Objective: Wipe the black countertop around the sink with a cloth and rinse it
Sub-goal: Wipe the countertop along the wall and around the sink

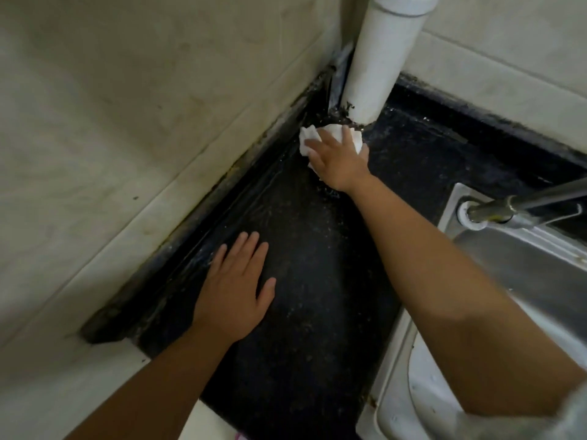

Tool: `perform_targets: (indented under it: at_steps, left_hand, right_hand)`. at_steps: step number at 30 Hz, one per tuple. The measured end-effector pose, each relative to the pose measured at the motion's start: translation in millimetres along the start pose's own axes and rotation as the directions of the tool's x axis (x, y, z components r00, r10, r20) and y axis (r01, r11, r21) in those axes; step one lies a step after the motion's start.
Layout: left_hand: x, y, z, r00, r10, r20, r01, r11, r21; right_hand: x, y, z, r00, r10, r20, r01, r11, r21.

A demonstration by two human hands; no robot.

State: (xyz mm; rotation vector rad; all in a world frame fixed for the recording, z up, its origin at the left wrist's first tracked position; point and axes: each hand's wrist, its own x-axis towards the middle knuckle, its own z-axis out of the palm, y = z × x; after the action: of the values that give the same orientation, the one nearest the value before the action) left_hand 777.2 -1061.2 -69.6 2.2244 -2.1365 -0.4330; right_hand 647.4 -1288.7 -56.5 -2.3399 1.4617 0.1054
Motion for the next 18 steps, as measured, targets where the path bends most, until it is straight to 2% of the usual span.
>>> perform_targets:
  at_steps: [2,5,10,14,18]
  left_hand:
    - [1.3,-0.3,1.0,0.999,0.027,-0.042,-0.027,1.0,0.008]
    - [0.0,-0.6,3.2,0.999,0.037,-0.031,-0.038,0.999,-0.027]
    - [0.1,2.6,0.7,0.997,0.026,-0.067,-0.03,0.998,-0.053]
    - [-1.3,6.6,-6.1,1.0,-0.005,0.015,0.005,1.0,0.011]
    - [-2.9,11.7,-13.8,0.998,-0.042,0.051,0.039,0.998,0.053]
  right_hand:
    - [-3.6,5.7,-0.1,0.999,-0.035,-0.035,0.035,0.999,-0.005]
    - [-26.5,18.4,6.3,0.988,-0.14,-0.059,0.14,0.99,-0.009]
    - [-105.4,29.6,33.7,0.973,-0.193,-0.128,0.214,0.961,0.176]
    - [-185.9,7.0,63.6,0.927,-0.207,-0.313,0.233,0.971,0.048]
    - [-247.7,-22.5,94.1,0.923,-0.165,-0.347,0.193,0.98,0.048]
